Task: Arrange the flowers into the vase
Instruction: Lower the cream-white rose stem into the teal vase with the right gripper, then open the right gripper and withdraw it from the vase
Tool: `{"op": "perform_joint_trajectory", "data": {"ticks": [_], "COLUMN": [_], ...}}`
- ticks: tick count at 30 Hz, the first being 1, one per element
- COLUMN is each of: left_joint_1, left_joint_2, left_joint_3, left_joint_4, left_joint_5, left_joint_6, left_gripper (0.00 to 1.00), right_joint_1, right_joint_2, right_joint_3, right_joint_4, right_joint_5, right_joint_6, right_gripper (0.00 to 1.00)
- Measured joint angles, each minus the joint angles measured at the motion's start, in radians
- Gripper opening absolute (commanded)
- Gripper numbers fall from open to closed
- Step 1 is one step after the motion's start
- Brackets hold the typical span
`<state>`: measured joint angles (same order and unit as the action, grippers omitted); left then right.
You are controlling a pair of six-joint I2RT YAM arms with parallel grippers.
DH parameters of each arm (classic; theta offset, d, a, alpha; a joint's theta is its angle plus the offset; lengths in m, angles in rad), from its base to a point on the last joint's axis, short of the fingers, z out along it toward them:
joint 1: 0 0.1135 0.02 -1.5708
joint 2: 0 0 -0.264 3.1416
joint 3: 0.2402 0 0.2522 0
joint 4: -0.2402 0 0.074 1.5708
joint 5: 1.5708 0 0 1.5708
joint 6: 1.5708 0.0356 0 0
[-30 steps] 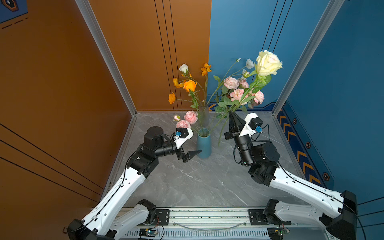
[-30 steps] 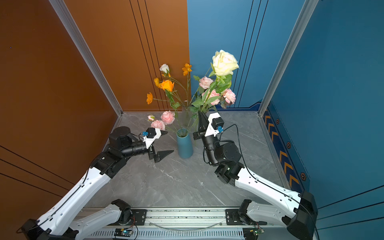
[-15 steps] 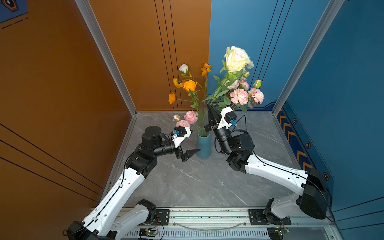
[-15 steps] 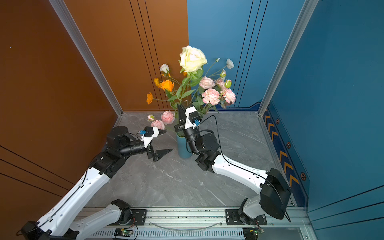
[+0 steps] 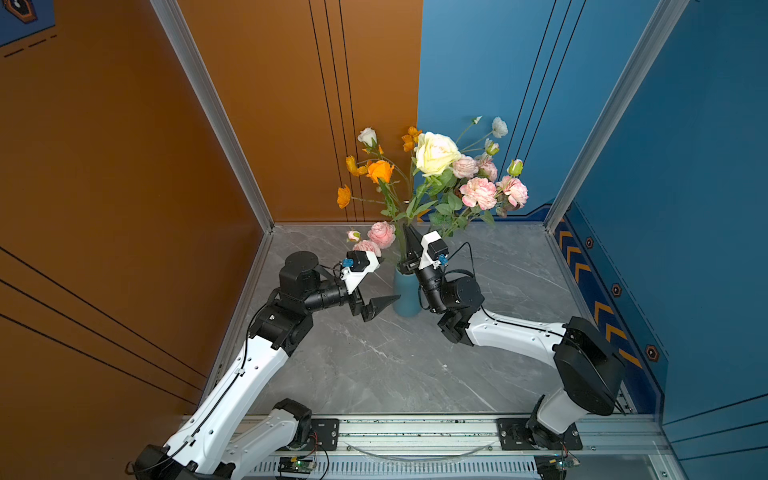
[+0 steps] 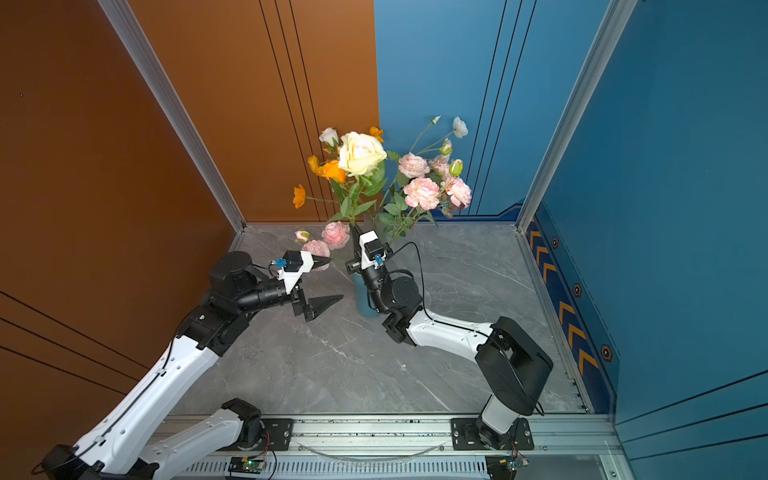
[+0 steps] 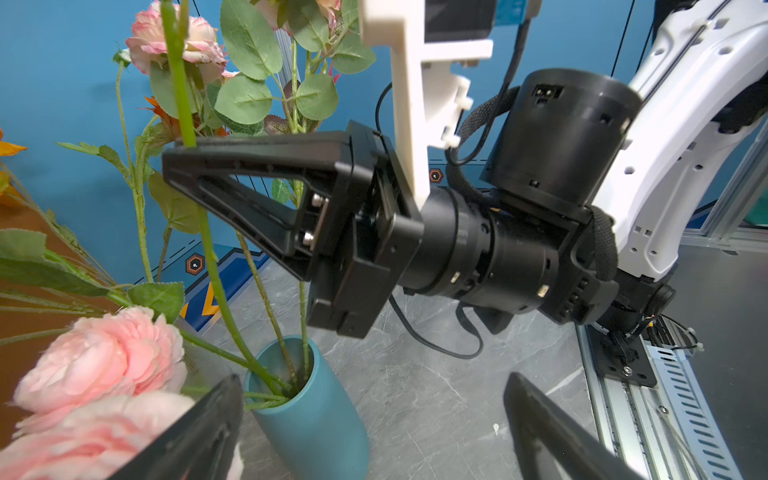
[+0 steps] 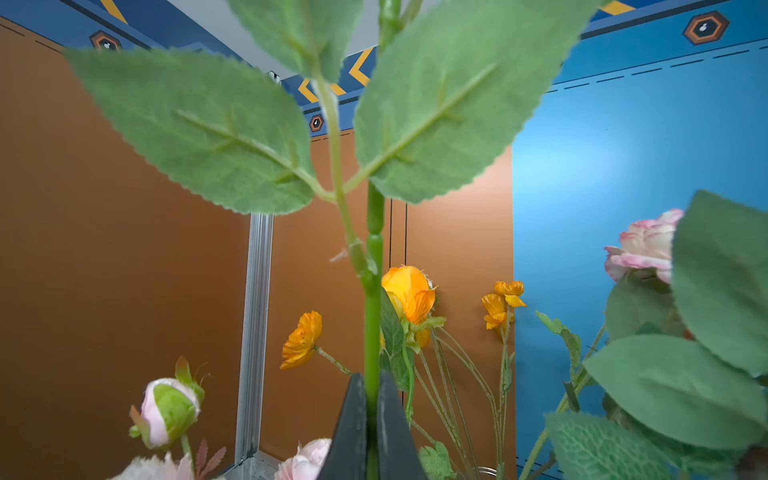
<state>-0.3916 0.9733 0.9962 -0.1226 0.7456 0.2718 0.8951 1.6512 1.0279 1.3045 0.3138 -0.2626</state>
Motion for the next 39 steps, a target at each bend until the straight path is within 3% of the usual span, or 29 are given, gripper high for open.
{"op": "perform_joint_trajectory", "data": {"ticks": [18, 24, 32, 39], "left_joint_1": [0.038, 0.039, 0.04, 0.04], "left_joint_2": [-0.016, -0.018, -0.025, -0.025], "left_joint_3": [0.0, 0.0, -0.008, -0.01], "left_joint_4": [0.005, 0.008, 0.021, 0.027], "left_joint_5": [0.026, 0.027, 0.031, 0.031], "left_joint_6": [-0.011, -0.011, -0.012, -0.012], "left_gripper": [0.98, 0.98, 0.98, 0.98], "right_joint_1": [-0.009, 0.009, 0.023, 0.038], "right_joint_2": [0.032, 0.032, 0.032, 0.032], "right_joint_3": [-0.119, -0.154, -0.201, -0.239], "right_joint_4": [0.076, 0.083, 0.085, 0.087], "right_joint_5": [0.004, 0.039, 0.103, 0.137], "right_joint_6": [-0.047, -0.043, -0.028, -0.011], "right_gripper": [0.0, 0.13, 0.16, 0.28]}}
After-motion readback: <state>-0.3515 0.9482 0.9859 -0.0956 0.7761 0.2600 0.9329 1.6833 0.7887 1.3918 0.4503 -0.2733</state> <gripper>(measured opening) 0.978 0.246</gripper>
